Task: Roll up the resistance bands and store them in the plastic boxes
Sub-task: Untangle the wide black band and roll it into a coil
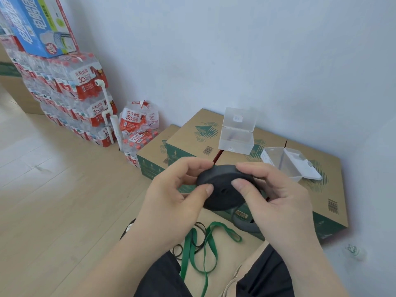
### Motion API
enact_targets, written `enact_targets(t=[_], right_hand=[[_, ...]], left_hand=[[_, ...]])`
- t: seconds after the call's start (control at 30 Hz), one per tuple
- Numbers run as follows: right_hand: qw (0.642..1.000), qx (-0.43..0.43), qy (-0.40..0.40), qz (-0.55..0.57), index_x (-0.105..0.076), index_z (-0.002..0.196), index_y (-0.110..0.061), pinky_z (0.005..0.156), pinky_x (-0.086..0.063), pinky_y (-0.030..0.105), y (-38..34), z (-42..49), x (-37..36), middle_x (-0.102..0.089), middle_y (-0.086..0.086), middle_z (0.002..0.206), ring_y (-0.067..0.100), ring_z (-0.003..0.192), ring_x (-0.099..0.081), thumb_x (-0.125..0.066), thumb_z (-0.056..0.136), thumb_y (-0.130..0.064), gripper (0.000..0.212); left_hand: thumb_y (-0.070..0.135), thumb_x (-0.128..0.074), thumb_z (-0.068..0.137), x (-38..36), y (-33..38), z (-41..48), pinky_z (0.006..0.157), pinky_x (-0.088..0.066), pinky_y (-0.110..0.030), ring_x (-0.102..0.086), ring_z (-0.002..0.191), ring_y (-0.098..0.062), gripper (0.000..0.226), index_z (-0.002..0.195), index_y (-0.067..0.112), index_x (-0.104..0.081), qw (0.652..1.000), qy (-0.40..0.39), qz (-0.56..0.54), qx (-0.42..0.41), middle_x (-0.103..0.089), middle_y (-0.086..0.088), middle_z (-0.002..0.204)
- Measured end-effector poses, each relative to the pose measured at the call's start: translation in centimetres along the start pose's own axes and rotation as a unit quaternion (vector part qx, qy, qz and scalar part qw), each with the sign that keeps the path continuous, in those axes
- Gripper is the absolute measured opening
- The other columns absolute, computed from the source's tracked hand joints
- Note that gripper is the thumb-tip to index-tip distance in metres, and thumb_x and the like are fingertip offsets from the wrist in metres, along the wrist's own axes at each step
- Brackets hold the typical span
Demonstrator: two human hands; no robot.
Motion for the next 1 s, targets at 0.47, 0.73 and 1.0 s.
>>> enact_targets(t=[0.47,0.73,1.0], right_hand=[[0.992,-0.044,0.037,0.111,-0.080,0.082,-0.030,0.073,-0.055,0.012,0.9,-0.1,0.3,-0.080,-0.010,0.091,0.005,0.087,-0.074,-0.075,0.086,0.005,0.035],[1.000,0.006,-0.016,0.008,-0.078,0.087,-0.034,0.085,-0.056,0.023,0.4,-0.1,-0.4,-0.077,-0.013,0.098,0.015,0.099,-0.073,-0.075,0.086,0.006,0.040],[0.997,-0.063,-0.006,0.054,-0.081,0.086,-0.028,0.074,-0.065,0.032,0.5,0.6,1.1,-0.080,-0.013,0.093,0.005,0.090,-0.075,-0.079,0.083,0.002,0.030]], left_hand=[[-0.003,-0.064,0.095,-1.1,-2.5,-0.8,0.084,-0.063,-0.040,-0.072,0.099,-0.013,0.044,0.109,0.038,-0.066,0.997,-0.004,-0.051,0.060,-0.073,0.012,0.106],[0.014,-0.073,0.090,-1.7,0.3,0.0,0.085,-0.059,-0.023,-0.060,0.110,0.005,0.052,0.134,0.039,-0.058,0.986,-0.075,0.145,-0.043,-0.066,0.027,0.114],[0.002,-0.071,0.092,-0.2,-0.3,0.4,0.072,-0.062,-0.039,-0.066,0.095,-0.010,0.050,0.118,0.045,-0.071,0.999,-0.033,0.023,0.005,-0.072,0.014,0.103]])
Point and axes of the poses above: each hand's wrist, its own z-axis towards the middle knuckle, its own x-axis out of the back of the hand, y = z × x, the point moved 7 cm from there along z, towards the middle knuckle
